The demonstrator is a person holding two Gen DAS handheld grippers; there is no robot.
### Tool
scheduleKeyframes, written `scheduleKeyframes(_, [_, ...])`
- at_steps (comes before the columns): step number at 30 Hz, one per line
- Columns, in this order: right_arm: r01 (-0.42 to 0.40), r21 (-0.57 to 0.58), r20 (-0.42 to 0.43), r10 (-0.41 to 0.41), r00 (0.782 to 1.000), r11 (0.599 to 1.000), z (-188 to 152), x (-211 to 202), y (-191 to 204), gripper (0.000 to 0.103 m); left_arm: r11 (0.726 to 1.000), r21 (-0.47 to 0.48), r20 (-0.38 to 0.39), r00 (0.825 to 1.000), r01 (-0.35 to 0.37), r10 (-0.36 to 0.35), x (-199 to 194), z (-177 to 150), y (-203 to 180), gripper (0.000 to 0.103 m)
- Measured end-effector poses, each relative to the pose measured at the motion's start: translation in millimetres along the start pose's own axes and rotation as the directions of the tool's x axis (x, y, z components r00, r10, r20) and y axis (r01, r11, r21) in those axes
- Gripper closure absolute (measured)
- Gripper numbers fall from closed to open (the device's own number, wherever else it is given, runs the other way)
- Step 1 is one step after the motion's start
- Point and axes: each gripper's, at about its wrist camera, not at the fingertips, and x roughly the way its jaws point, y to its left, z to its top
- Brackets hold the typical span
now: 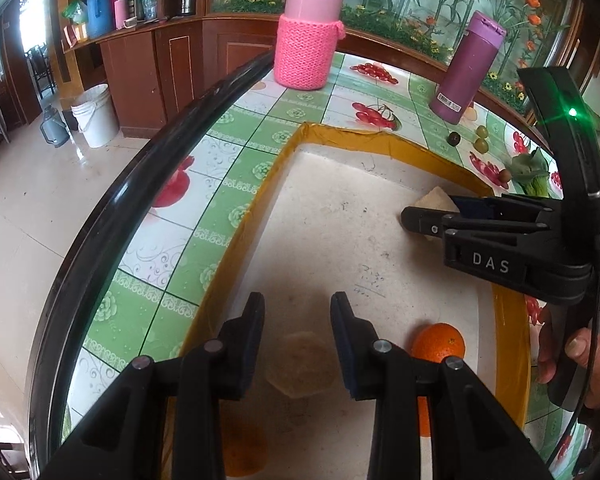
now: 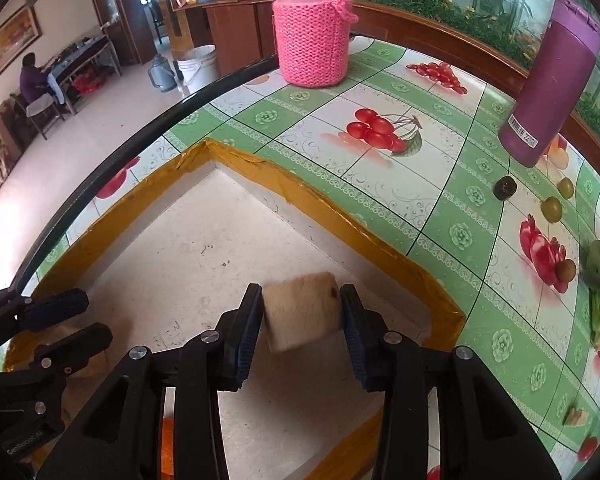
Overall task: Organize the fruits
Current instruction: 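Open the right gripper over the tray to drop the cork while the left releases its beige piece, then grasp a red date with the right gripper while the left grasps a dark round fruit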
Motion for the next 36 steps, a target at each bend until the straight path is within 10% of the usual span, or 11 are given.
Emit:
scheduleKeyframes(16, [-0.006,0.016,0.087,0.004,0.996,1.000,-46,-75,10,0.046,0.997,-0.014,0.049,0.995,-0.081,0.081,-38,-22,-10,0.040])
scheduleKeyframes(20, [0.017,0.060,0.108,-0.024,0.994,0.998,-73,-98,3,0.029,0.996,0.001,0.097,0.991,-0.094,0.093,-58,-37,-22,0.035])
scheduleKeyframes(36, [0.167,0.269,0.030,-0.181,0.983,0.949,-230,-166,-71,0.022,0.990,0.138,0.086,0.996,-0.003,-0.009,-102,-97,-88,0.024])
